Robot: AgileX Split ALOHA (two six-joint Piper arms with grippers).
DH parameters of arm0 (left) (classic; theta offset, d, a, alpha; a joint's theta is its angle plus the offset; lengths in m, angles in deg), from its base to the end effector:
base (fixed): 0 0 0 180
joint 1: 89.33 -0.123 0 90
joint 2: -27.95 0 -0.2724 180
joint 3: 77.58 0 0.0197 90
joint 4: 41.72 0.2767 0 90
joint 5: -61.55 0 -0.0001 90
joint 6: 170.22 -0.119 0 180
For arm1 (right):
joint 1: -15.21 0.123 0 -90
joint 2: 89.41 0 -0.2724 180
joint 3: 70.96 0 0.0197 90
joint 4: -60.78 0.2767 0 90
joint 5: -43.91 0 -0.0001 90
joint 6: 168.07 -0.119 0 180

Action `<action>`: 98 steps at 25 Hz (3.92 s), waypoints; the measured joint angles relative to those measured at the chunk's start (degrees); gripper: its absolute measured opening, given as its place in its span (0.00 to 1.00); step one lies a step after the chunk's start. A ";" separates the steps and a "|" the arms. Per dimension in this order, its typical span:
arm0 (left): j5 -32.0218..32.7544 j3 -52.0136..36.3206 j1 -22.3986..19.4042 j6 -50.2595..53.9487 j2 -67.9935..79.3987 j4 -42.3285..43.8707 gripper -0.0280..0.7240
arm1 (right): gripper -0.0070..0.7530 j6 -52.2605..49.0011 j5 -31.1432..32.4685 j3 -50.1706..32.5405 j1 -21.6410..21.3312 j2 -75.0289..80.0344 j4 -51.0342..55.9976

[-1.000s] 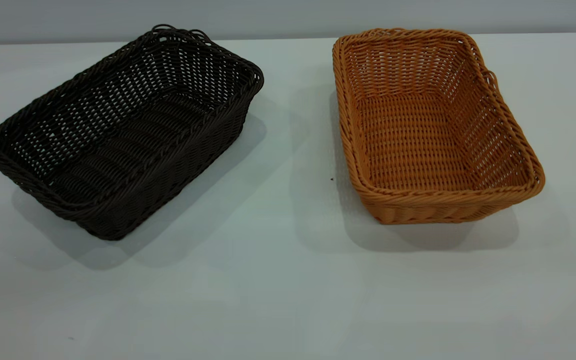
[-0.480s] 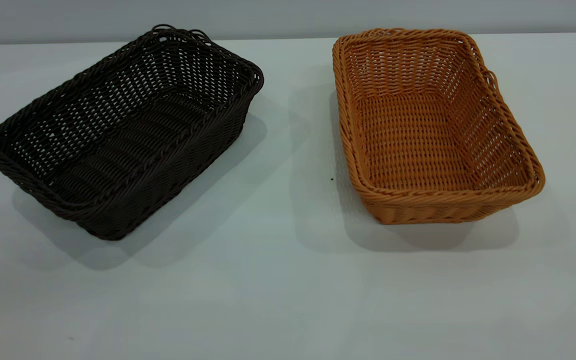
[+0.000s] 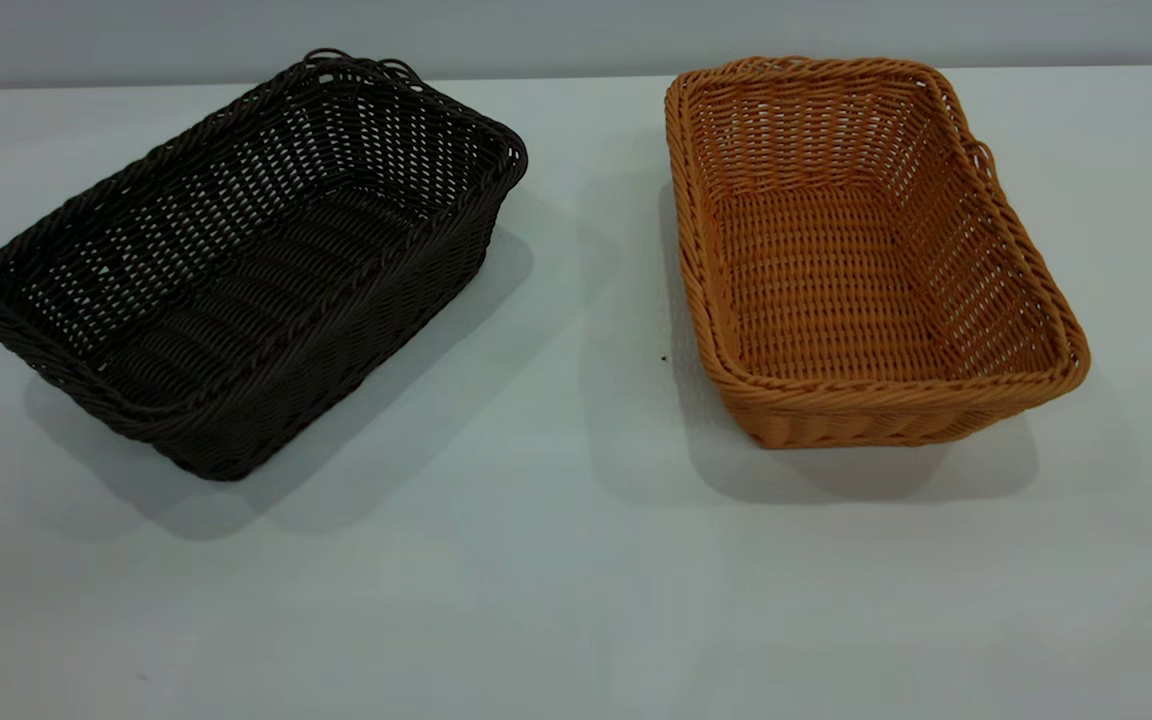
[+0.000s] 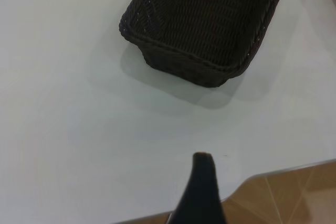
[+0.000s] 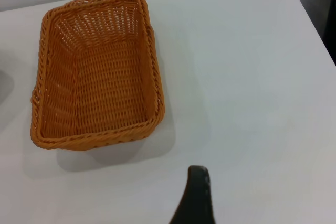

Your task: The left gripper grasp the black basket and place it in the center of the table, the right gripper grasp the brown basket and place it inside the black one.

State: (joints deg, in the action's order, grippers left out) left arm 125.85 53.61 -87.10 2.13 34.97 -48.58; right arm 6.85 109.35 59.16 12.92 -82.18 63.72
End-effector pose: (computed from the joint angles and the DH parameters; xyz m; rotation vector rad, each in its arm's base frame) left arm 0.0494 -0.0147 0.2688 0.1908 2.0830 -0.0872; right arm 0.0518 0.0035 0.2601 0.1329 2.1349 0.0910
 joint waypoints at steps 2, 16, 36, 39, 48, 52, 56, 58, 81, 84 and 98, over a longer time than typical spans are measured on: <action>0.00 0.00 0.00 0.00 0.00 0.00 0.81 | 0.78 0.00 0.00 0.00 0.00 0.00 0.00; -2.79 1.41 0.00 1.99 4.27 -0.05 0.81 | 0.78 0.00 -0.42 0.00 0.00 0.00 1.25; -36.50 28.19 0.65 -4.18 78.09 -1.43 0.81 | 0.78 -0.74 -2.66 1.76 0.00 3.95 1.76; -37.24 34.76 2.27 -9.11 89.30 -1.43 0.81 | 0.78 -0.74 -2.89 1.76 0.00 4.94 1.76; -38.13 51.12 2.69 -18.14 116.12 -0.40 0.81 | 0.78 -1.91 -5.86 1.76 0.00 15.17 2.26; -37.74 57.21 2.69 -21.29 124.36 -0.27 0.81 | 0.78 -1.91 -10.30 1.76 0.00 24.04 4.26; -37.75 61.84 2.69 -23.07 130.00 -0.20 0.81 | 0.78 -1.63 -15.26 1.76 0.00 34.17 7.39; -37.73 63.59 2.69 -23.46 132.29 -0.20 0.81 | 0.78 -0.48 -17.68 1.76 0.00 39.16 9.71; -40.31 65.65 2.69 -27.18 140.69 -1.11 0.15 | 0.72 32.17 -26.68 5.33 1.92 83.52 55.76; -39.45 66.63 2.69 -27.13 140.62 -1.17 0.15 | 0.70 34.85 -27.34 5.50 5.80 88.84 61.28; -38.30 69.82 2.65 -27.23 140.62 -2.39 0.15 | 0.71 36.82 -35.54 6.64 12.06 111.58 93.25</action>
State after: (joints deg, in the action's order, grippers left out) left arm 87.55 123.43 -84.45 -25.11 175.59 -50.98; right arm 43.66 73.81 65.79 24.98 29.40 156.98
